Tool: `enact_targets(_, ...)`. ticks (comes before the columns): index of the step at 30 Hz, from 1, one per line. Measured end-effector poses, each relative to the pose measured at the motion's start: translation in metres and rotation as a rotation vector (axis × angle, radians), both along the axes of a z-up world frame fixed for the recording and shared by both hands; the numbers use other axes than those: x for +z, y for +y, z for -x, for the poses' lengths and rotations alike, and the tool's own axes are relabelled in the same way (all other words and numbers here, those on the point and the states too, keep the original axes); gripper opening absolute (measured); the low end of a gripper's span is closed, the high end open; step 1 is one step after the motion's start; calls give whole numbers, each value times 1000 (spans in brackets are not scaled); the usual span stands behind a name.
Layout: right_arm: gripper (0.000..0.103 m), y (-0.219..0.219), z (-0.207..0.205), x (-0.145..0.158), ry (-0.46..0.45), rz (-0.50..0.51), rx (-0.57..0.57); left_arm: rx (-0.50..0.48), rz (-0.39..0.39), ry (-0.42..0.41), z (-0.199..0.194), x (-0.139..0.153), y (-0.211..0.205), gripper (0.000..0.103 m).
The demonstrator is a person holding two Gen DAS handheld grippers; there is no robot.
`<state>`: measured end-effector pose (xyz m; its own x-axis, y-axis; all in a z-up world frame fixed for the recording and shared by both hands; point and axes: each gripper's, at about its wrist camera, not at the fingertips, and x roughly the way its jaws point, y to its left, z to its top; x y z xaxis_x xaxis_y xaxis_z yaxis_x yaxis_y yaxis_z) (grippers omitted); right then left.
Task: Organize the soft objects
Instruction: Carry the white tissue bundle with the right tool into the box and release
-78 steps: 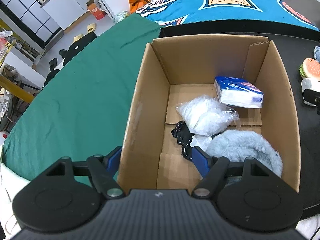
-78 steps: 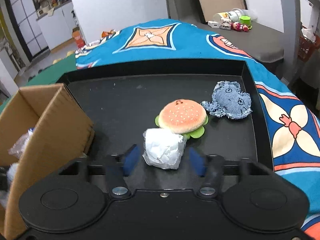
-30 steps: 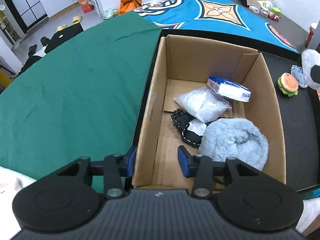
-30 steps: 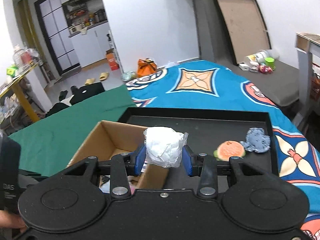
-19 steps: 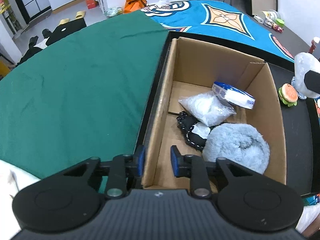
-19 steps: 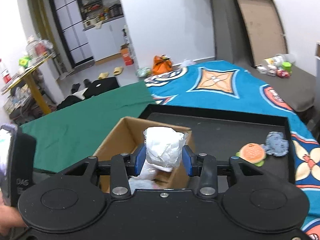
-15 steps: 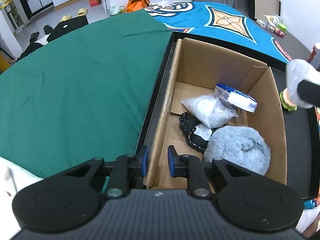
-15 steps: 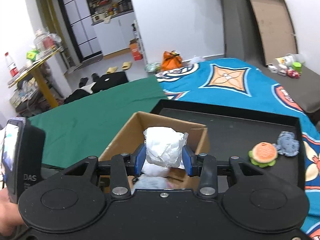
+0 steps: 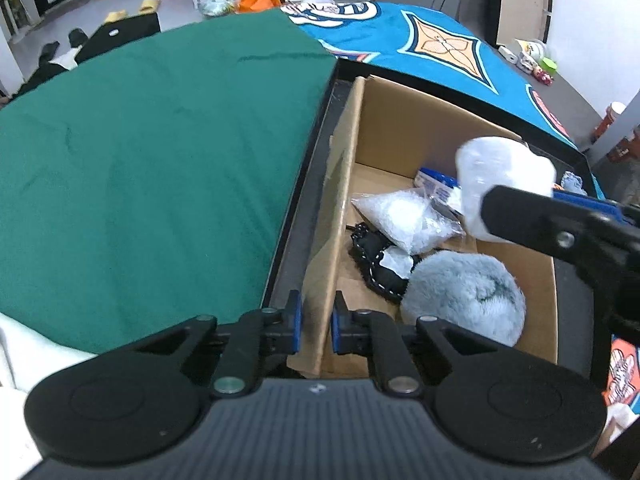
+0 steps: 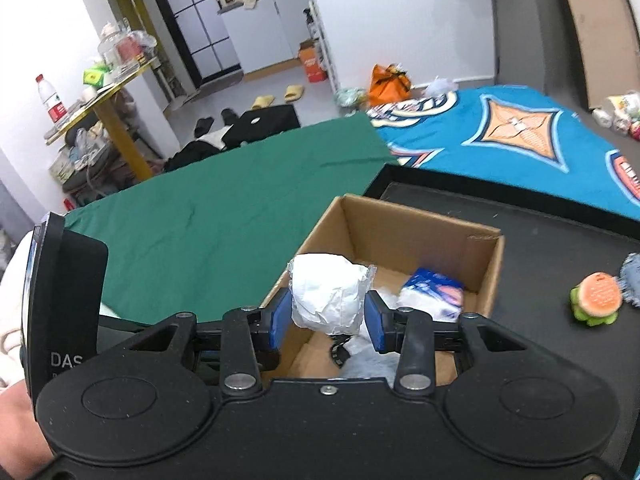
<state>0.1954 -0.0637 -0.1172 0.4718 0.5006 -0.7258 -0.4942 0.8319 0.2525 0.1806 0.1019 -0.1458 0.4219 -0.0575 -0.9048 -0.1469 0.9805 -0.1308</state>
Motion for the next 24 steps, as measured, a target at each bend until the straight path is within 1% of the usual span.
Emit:
enact_targets(3, 42, 8, 0, -1, 52, -11, 33, 1, 16, -5, 2, 0, 2, 13)
enact_targets(5, 43, 10, 1, -2, 72, -12, 33, 0, 20, -9, 2, -1, 2, 13)
enact_targets(6, 45, 11, 1, -3, 78, -10, 34, 2, 24, -10, 2, -2, 3, 13)
enact_targets(9, 51, 3, -1, -7, 102, -14, 8, 4, 33, -12, 3, -2, 4, 14)
enact_targets(11, 51, -2, -4, -9, 127, -28, -6, 3, 31, -11, 3, -2, 3, 14)
enact_targets(17, 53, -22, -9, -7, 85, -28, -70, 10, 25, -12, 3, 0, 3, 14)
enact_targets(20, 55, -33, -15, -10, 65, -8, -113, 14, -3, -16, 2, 2, -1, 14)
enact_targets(24, 55, -51, -24, -15, 58, -17, -152, 24, -42, -18, 0, 5, -6, 17)
